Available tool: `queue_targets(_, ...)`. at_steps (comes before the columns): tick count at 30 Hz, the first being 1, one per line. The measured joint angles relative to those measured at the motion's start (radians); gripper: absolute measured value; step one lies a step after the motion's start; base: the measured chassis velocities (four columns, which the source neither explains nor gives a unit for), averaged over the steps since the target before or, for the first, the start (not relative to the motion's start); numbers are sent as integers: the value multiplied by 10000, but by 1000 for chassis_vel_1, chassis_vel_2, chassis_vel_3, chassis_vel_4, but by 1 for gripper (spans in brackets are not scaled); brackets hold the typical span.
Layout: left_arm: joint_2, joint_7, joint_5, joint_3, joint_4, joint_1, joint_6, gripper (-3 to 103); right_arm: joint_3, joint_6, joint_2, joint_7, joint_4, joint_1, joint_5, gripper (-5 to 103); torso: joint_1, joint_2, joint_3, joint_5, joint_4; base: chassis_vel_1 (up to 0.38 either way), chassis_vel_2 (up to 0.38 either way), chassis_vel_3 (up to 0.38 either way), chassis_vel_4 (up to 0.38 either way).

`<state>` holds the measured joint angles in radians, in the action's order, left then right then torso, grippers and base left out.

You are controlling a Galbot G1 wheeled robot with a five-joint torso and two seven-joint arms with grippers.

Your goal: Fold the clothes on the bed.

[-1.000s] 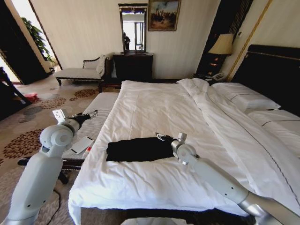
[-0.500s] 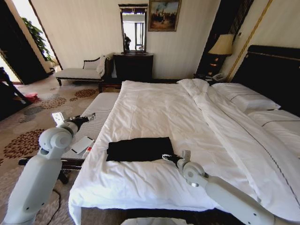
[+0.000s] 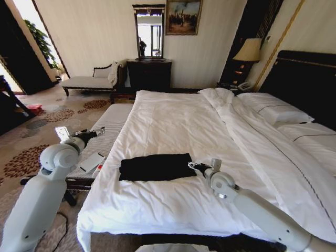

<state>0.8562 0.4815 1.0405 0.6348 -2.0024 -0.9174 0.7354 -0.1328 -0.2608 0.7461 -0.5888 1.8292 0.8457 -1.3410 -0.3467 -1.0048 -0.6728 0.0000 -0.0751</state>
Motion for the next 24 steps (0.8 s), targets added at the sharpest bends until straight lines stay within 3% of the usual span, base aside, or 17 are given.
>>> queue_targets(6,-24,-5,99,-106,51,95,0,100,128,-234,222,313,-930,-101,-389,100,0,0,0,0,-3,0,0,0,0)
queue_targets(15,58,-46,-33,-331,331,246,0,100,305,-492,479,1845,-1518,-28,-1264,100,0,0,-2,-1,0,0,0,0,0)
queue_targets(21,72,-97,-115,-354,467,276,0,100,163,-492,639,2466,-1475,25,-1300,101,0,0,-1,0,-3,0,0,0,0)
queue_targets(23,72,-109,-132,-354,505,277,0,100,117,-490,688,2545,-1474,25,-1311,96,0,0,-1,0,-2,0,0,0,0)
queue_targets(24,71,-118,-154,-354,549,281,0,100,88,-479,694,2569,-1419,39,-1341,86,0,0,-1,-1,-1,0,0,0,0)
